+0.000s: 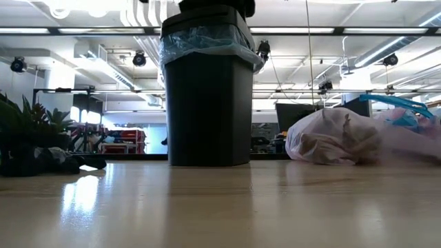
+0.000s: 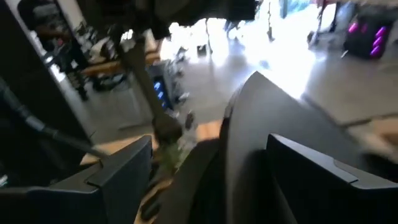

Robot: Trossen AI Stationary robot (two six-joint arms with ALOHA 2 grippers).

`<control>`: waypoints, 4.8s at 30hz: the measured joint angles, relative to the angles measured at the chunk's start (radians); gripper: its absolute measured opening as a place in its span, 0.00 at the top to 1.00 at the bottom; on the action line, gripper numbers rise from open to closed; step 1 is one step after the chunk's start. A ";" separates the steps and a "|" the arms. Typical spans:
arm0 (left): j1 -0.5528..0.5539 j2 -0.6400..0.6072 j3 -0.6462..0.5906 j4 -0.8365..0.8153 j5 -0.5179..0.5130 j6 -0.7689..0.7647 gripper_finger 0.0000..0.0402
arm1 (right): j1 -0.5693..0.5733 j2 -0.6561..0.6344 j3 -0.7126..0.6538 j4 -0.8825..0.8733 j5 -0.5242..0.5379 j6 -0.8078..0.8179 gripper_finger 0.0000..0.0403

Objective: Place trash/remove bag and relplace
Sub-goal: Close the trash bin lid, then return to Home Position

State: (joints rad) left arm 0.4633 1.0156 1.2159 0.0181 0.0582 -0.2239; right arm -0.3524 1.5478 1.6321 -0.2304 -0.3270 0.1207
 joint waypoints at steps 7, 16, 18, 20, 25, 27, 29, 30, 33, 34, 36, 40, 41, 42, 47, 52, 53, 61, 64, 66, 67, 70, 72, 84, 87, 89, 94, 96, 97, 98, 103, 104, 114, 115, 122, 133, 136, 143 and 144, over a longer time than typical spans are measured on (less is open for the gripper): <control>-0.047 0.110 -0.007 -0.003 -0.006 -0.067 0.97 | 0.046 0.068 0.000 -0.086 -0.011 0.026 0.23; -0.079 0.243 -0.008 -0.254 -0.004 0.064 0.97 | 0.084 0.109 0.000 -0.146 -0.010 -0.028 0.23; -0.082 0.260 -0.003 -0.291 -0.005 0.096 0.97 | 0.084 0.091 -0.001 -0.159 -0.011 -0.028 0.23; -0.083 0.275 -0.001 -0.324 -0.007 0.105 0.97 | 0.084 0.059 -0.002 -0.160 0.012 -0.026 0.23; -0.097 0.299 0.001 -0.308 -0.007 0.107 0.97 | 0.084 -0.009 0.046 -0.134 0.118 -0.069 0.23; -0.099 0.287 0.008 -0.273 -0.005 0.107 0.97 | 0.084 -0.018 0.065 -0.106 0.173 -0.094 0.23; -0.100 0.286 0.020 -0.244 0.002 0.105 0.97 | 0.086 -0.019 0.068 -0.075 0.206 -0.114 0.24; -0.101 0.282 0.030 -0.245 0.003 0.104 0.97 | 0.086 -0.019 0.068 -0.066 0.210 -0.118 0.25; -0.101 0.259 0.105 -0.229 0.003 0.113 0.97 | 0.086 -0.009 0.054 -0.062 0.224 -0.119 0.26; -0.101 0.244 0.131 -0.232 0.003 0.122 0.97 | 0.086 -0.003 0.045 -0.068 0.224 -0.117 0.27; -0.101 0.222 0.179 -0.264 0.003 0.146 0.97 | 0.086 0.016 0.027 -0.072 0.225 -0.117 0.29; -0.103 0.183 0.248 -0.316 0.005 0.214 0.97 | 0.086 0.048 -0.020 -0.100 0.226 -0.112 0.32; -0.103 0.170 0.262 -0.321 0.005 0.226 0.97 | 0.086 0.054 -0.029 -0.127 0.226 -0.108 0.33; -0.103 0.153 0.276 -0.323 0.005 0.235 0.97 | 0.086 0.061 -0.032 -0.153 0.226 -0.106 0.33; -0.101 0.073 0.313 -0.326 0.004 0.266 0.97 | 0.086 0.058 -0.030 -0.206 0.233 -0.091 0.38; -0.102 -0.003 0.325 -0.333 -0.118 0.316 0.97 | 0.086 -0.021 -0.021 -0.169 0.254 -0.089 0.43; -0.102 -0.020 0.326 -0.327 -0.150 0.318 0.97 | 0.086 -0.049 -0.012 -0.154 0.265 -0.100 0.44; -0.101 -0.117 0.327 -0.325 -0.345 0.322 0.97 | 0.084 -0.236 0.016 -0.160 0.443 -0.183 0.50; -0.101 -0.134 0.327 -0.325 -0.368 0.322 0.97 | 0.084 -0.304 0.016 -0.157 0.483 -0.182 0.50; -0.101 -0.144 0.327 -0.325 -0.390 0.322 0.97 | 0.084 -0.341 0.016 -0.155 0.488 -0.175 0.50; -0.102 -0.146 0.327 -0.326 -0.402 0.322 0.97 | 0.084 -0.357 0.016 -0.153 0.488 -0.174 0.50; -0.101 -0.153 0.327 -0.326 -0.411 0.321 0.97 | 0.084 -0.396 0.016 -0.154 0.488 -0.173 0.50; -0.101 -0.154 0.327 -0.325 -0.411 0.321 0.97 | 0.084 -0.420 0.016 -0.154 0.487 -0.174 0.50; -0.102 -0.137 0.327 -0.287 -0.410 0.316 0.97 | 0.084 -0.496 0.015 -0.154 0.487 -0.176 0.47; -0.101 -0.138 0.327 -0.289 -0.408 0.316 0.97 | 0.084 -0.518 0.015 -0.163 0.479 -0.165 0.46; -0.101 -0.138 0.327 -0.301 -0.394 0.316 0.97 | 0.084 -0.540 0.015 -0.200 0.428 -0.162 0.45; -0.102 -0.153 0.304 -0.394 -0.156 0.315 0.97 | 0.084 -0.614 0.002 -0.286 0.302 -0.297 0.43; -0.103 -0.165 0.280 -0.428 -0.066 0.330 0.97 | 0.084 -0.644 -0.017 -0.292 0.300 -0.299 0.42; -0.103 -0.172 0.263 -0.436 -0.040 0.339 0.97 | 0.084 -0.662 -0.028 -0.297 0.300 -0.297 0.42; -0.103 -0.182 0.242 -0.438 -0.029 0.347 0.97 | 0.084 -0.679 -0.040 -0.309 0.300 -0.297 0.42; -0.102 -0.229 0.114 -0.393 -0.022 0.369 0.97 | 0.084 -0.776 -0.143 -0.414 0.292 -0.289 0.40; -0.101 -0.241 0.092 -0.395 -0.022 0.363 0.97 | 0.084 -0.797 -0.175 -0.414 0.292 -0.280 0.40; -0.101 -0.323 -0.027 -0.428 -0.100 0.200 0.97 | 0.084 -0.949 -0.374 -0.419 0.300 -0.030 0.39; -0.100 -0.329 -0.044 -0.446 -0.105 0.205 0.97 | 0.084 -0.955 -0.374 -0.424 0.300 -0.003 0.39; -0.100 -0.372 -0.176 -0.447 -0.120 0.215 0.97 | 0.084 -1.045 -0.403 -0.441 0.250 0.009 0.43; -0.122 -0.497 -0.513 -0.309 -0.040 0.199 0.97 | 0.084 -1.320 -0.740 -0.383 0.248 -0.004 0.44; -0.153 -0.513 -0.587 -0.287 -0.044 0.152 0.97 | 0.084 -1.352 -0.828 -0.335 0.241 0.017 0.42; -0.352 -0.511 -0.683 -0.221 -0.205 0.104 0.97 | 0.087 -1.339 -0.978 -0.162 0.190 0.044 0.39; -0.392 -0.512 -0.689 -0.211 -0.229 0.104 0.97 | 0.089 -1.332 -0.997 -0.121 0.172 0.044 0.38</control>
State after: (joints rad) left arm 0.0714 0.5041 0.5268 -0.1927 -0.1711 -0.1199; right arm -0.2636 0.2158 0.6348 -0.3514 -0.1553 0.1649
